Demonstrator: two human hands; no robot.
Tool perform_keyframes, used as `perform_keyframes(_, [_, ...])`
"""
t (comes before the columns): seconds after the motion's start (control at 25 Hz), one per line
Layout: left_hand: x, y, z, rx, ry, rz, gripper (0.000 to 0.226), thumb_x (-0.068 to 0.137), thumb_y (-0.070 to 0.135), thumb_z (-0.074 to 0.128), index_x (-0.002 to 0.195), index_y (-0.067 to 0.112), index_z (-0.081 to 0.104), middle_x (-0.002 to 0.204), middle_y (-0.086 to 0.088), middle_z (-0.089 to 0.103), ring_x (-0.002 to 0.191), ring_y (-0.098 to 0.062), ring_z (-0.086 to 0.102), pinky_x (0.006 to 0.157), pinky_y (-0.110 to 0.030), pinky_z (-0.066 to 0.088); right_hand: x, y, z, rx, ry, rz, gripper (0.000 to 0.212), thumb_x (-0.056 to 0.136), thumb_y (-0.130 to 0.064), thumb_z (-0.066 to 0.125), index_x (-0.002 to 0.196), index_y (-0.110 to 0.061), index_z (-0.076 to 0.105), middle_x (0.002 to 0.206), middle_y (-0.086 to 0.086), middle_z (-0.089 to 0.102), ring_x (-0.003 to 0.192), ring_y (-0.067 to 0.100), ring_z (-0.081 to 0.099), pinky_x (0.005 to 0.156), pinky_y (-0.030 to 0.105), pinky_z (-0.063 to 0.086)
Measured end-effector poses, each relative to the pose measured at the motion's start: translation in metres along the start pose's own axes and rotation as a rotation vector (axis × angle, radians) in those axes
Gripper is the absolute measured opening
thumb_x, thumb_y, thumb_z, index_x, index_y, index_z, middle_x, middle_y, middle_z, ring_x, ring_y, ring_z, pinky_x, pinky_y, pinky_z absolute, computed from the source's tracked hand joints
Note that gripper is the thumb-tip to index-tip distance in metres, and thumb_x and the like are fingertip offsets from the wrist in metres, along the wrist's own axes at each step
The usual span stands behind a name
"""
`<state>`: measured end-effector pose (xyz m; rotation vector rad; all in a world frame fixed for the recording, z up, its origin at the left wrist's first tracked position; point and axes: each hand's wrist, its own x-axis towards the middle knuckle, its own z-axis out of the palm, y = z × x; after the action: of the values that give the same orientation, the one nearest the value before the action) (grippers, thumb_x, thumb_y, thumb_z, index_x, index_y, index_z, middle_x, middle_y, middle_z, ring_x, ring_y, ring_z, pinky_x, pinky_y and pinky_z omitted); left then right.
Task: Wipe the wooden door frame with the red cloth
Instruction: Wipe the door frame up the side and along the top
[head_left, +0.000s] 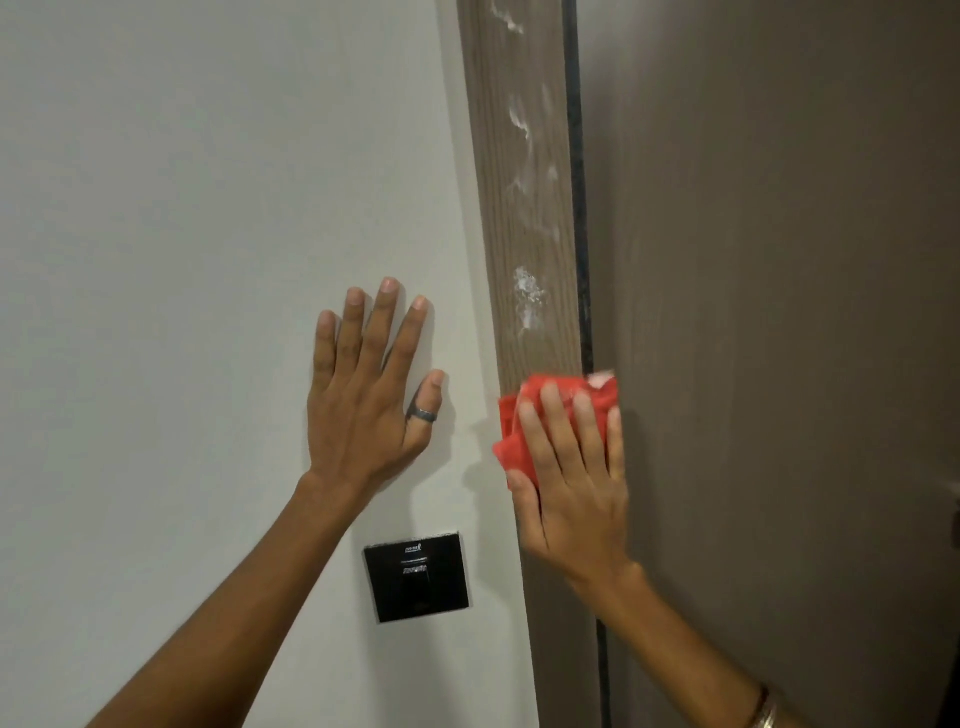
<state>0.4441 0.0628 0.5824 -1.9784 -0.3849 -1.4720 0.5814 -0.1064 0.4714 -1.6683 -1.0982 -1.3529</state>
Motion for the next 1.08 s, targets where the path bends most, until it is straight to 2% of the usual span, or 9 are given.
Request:
perform_keyframes(0.08, [0.002, -0.003, 0.0, 0.021, 0.002, 0.006, 0.075, 0.105, 0.051, 0.037, 0.168, 0.02, 0.012, 0.177, -0.006, 0.001, 0.163, -0.026, -0.006, 0.133, -0.048, -0.002, -0.014, -0.001, -0.007, 0.01, -0.024, -0.023, 0.067, 0.104, -0.047, 0.044, 0.163, -0.022, 0.023, 0.176, -0.004, 0.007, 0.164, 0.022, 0.005, 0.131, 0.058, 0.014])
perform_keyframes(0.24, [0.02, -0.001, -0.002, 0.037, -0.007, -0.018, 0.077, 0.104, 0.055, 0.035, 0.168, 0.021, 0.009, 0.177, -0.009, 0.004, 0.163, -0.026, -0.006, 0.132, -0.048, -0.006, 0.065, 0.002, -0.012, -0.011, 0.046, -0.012, 0.065, 0.104, -0.046, 0.045, 0.161, -0.02, 0.029, 0.172, 0.004, 0.023, 0.164, 0.023, 0.005, 0.133, 0.055, 0.008])
perform_keyframes(0.36, [0.024, 0.002, 0.0, 0.043, -0.004, -0.05, 0.077, 0.104, 0.055, 0.036, 0.168, 0.022, 0.009, 0.178, -0.009, 0.004, 0.163, -0.028, -0.005, 0.132, -0.049, -0.006, 0.079, 0.001, -0.01, -0.01, 0.061, -0.03, 0.065, 0.107, -0.047, 0.039, 0.163, -0.019, 0.023, 0.173, 0.004, 0.018, 0.163, 0.027, 0.008, 0.133, 0.056, 0.005])
perform_keyframes(0.56, [0.02, 0.002, 0.0, 0.045, 0.003, -0.064, 0.076, 0.104, 0.056, 0.034, 0.168, 0.023, 0.009, 0.178, -0.009, 0.005, 0.164, -0.028, -0.004, 0.132, -0.049, -0.004, 0.065, 0.018, -0.026, -0.041, -0.02, -0.211, 0.061, 0.104, -0.045, 0.043, 0.159, -0.019, 0.032, 0.169, 0.006, 0.029, 0.16, 0.03, 0.023, 0.13, 0.061, 0.015])
perform_keyframes(0.76, [0.02, 0.004, 0.001, 0.038, 0.006, -0.066, 0.077, 0.104, 0.056, 0.036, 0.168, 0.023, 0.01, 0.178, -0.008, 0.003, 0.164, -0.028, -0.004, 0.132, -0.047, -0.006, 0.137, 0.009, -0.022, -0.024, 0.09, -0.116, 0.063, 0.106, -0.048, 0.039, 0.161, -0.018, 0.032, 0.171, 0.008, 0.03, 0.162, 0.031, 0.019, 0.132, 0.058, 0.008])
perform_keyframes(0.96, [0.018, 0.004, 0.001, 0.048, 0.007, -0.072, 0.075, 0.105, 0.055, 0.033, 0.168, 0.022, 0.01, 0.178, -0.009, 0.005, 0.164, -0.032, 0.0, 0.132, -0.049, -0.002, 0.058, 0.003, -0.013, 0.002, 0.008, -0.066, 0.07, 0.105, -0.048, 0.044, 0.165, -0.024, 0.016, 0.175, 0.001, 0.013, 0.164, 0.026, 0.009, 0.131, 0.059, 0.012])
perform_keyframes(1.08, [0.019, 0.005, -0.001, 0.047, 0.006, -0.066, 0.074, 0.105, 0.055, 0.031, 0.168, 0.022, 0.011, 0.177, -0.011, 0.008, 0.164, -0.035, 0.006, 0.132, -0.051, 0.001, 0.038, 0.004, -0.016, -0.049, -0.015, -0.098, 0.071, 0.102, -0.05, 0.047, 0.163, -0.025, 0.019, 0.172, 0.0, 0.016, 0.164, 0.023, 0.006, 0.13, 0.059, 0.017])
